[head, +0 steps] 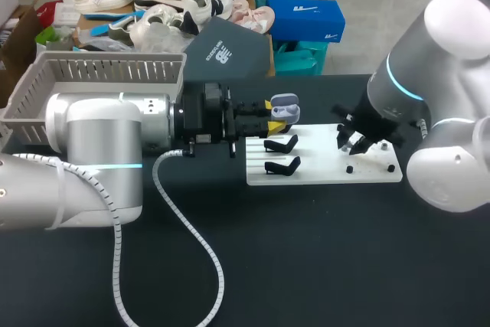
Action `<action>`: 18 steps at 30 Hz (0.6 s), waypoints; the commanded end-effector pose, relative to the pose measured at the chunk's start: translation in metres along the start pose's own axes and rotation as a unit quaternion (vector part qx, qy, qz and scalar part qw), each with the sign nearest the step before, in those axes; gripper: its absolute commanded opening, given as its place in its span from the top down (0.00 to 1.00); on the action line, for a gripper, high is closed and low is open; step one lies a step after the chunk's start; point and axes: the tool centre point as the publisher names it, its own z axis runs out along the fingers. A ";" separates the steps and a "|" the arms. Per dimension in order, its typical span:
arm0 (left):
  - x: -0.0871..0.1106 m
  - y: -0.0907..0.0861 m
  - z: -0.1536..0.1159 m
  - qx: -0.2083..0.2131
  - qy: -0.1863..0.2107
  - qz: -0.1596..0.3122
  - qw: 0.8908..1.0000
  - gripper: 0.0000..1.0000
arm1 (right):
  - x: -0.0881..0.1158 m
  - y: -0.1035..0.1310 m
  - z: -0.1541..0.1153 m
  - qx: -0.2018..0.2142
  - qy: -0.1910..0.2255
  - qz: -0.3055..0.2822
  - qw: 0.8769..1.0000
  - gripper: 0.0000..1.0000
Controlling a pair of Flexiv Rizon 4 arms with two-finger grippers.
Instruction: Pick up each earbud case from the left stands, insert the matching earbuds, close the lid, and place the case in the box.
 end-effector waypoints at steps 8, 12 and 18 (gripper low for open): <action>0.000 0.001 0.001 0.000 0.001 0.000 1.000 1.00 | 0.001 -0.001 0.000 0.000 -0.001 0.001 1.000 1.00; 0.000 0.001 0.001 0.000 0.001 0.000 1.000 1.00 | 0.002 -0.001 -0.001 -0.001 -0.001 0.001 1.000 1.00; 0.000 0.001 0.001 0.000 0.001 0.000 1.000 1.00 | 0.005 0.003 -0.010 -0.007 -0.009 0.000 1.000 1.00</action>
